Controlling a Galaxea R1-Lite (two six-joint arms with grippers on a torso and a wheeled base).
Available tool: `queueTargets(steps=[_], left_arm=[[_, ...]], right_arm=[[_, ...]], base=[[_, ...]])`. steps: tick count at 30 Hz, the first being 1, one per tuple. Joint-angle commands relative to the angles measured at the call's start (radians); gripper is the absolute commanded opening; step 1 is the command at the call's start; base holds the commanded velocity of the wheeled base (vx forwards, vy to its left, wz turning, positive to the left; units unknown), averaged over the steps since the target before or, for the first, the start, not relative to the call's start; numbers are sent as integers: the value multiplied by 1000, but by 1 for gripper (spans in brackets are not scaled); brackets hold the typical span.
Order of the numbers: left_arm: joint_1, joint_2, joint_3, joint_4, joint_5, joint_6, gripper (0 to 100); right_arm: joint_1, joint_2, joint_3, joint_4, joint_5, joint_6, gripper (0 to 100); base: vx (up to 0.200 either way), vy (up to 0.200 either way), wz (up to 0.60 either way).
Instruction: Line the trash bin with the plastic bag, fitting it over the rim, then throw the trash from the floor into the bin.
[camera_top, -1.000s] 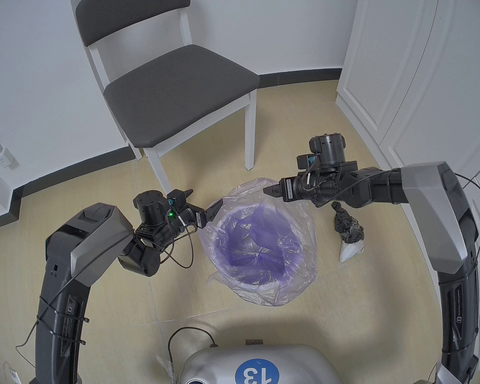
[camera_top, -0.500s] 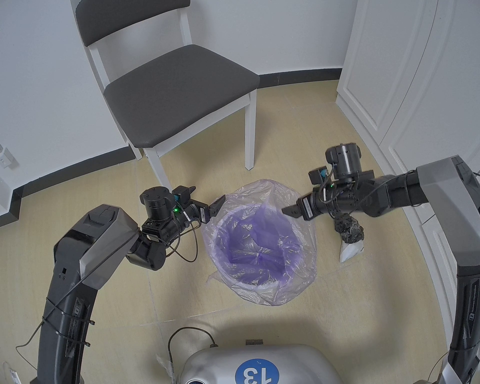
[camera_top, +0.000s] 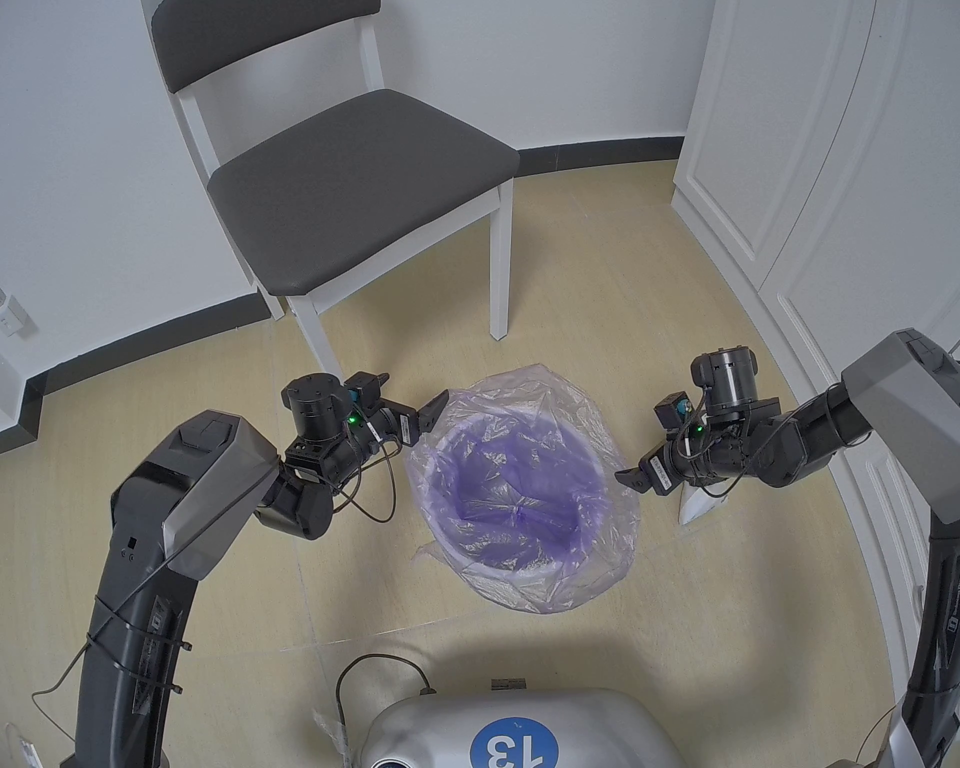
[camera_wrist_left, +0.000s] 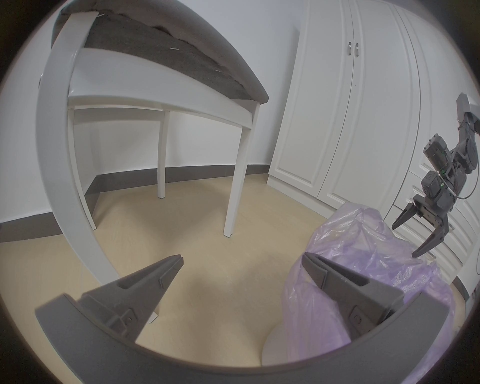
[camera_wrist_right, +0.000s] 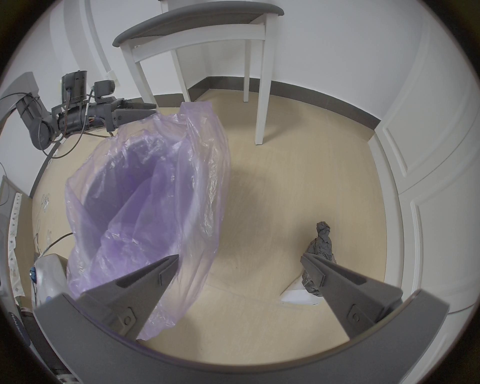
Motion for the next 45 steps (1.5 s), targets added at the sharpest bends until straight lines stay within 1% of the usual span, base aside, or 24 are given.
queueTargets(steps=[1,4,5,6,7,9,13,20,25,26,28,29,30,31,35,36,39,40,41,42,43,44,45], left_arm=[[7,35,-25,4,0,0,100],[10,52,-40,16,0,0,100],[13,70,-63,25,0,-2,100],[13,70,-63,25,0,-2,100],[17,102,-106,50,9,-2,100],[17,134,-150,73,26,-2,100],[19,164,-163,104,32,0,100],[28,182,-160,108,34,-2,100],[48,159,-104,81,44,1,100],[65,122,-72,59,51,0,100],[68,108,-57,50,52,-2,100],[83,18,77,-15,51,-3,100],[86,7,94,-24,49,-3,100],[94,-53,192,-73,43,-3,100],[108,-122,356,-157,43,-2,100],[114,-140,397,-162,44,1,100],[134,-200,502,-154,41,8,100],[139,-206,517,-160,41,6,100],[140,-206,520,-162,41,5,100],[146,-214,548,-179,49,1,100],[146,-214,548,-179,49,1,100],[157,-232,598,-209,49,0,100],[157,-232,598,-209,49,0,100]], right_arm=[[-2,107,-65,-42,-2,8,100],[5,158,-109,-59,-5,31,100],[12,185,-138,-59,-7,64,100],[12,185,-138,-59,-7,64,100],[24,219,-183,-55,-8,110,100],[28,248,-215,-49,-11,132,100],[24,282,-230,-49,-11,133,100],[18,331,-256,-49,-14,136,100],[17,325,-244,-58,-16,144,100],[8,287,-235,-59,-16,149,100],[5,264,-229,-59,-16,149,100],[-2,139,-174,-49,-14,153,100],[-2,125,-166,-49,-14,153,100],[-3,52,-123,-46,-17,144,100],[15,-83,-57,-46,-16,135,100],[41,-115,-42,-50,-16,141,100],[166,-189,-11,-50,-33,143,100],[193,-191,-9,-50,-48,136,100],[198,-191,-9,-50,-51,135,100],[251,-189,-11,-52,-82,123,100],[251,-189,-11,-52,-82,123,100],[307,-184,-5,-52,-90,106,100],[307,-184,-5,-52,-90,106,100]], base=[[0,0,0],[0,0,0],[0,0,0],[0,0,0],[0,0,0],[0,0,0],[0,0,0],[0,0,0],[0,0,0],[0,0,0],[0,0,0],[0,0,0],[0,0,0],[0,0,0],[0,0,0],[0,0,0],[0,0,0],[0,0,0],[0,0,0],[0,0,0],[0,0,0],[0,0,0],[0,0,0]])
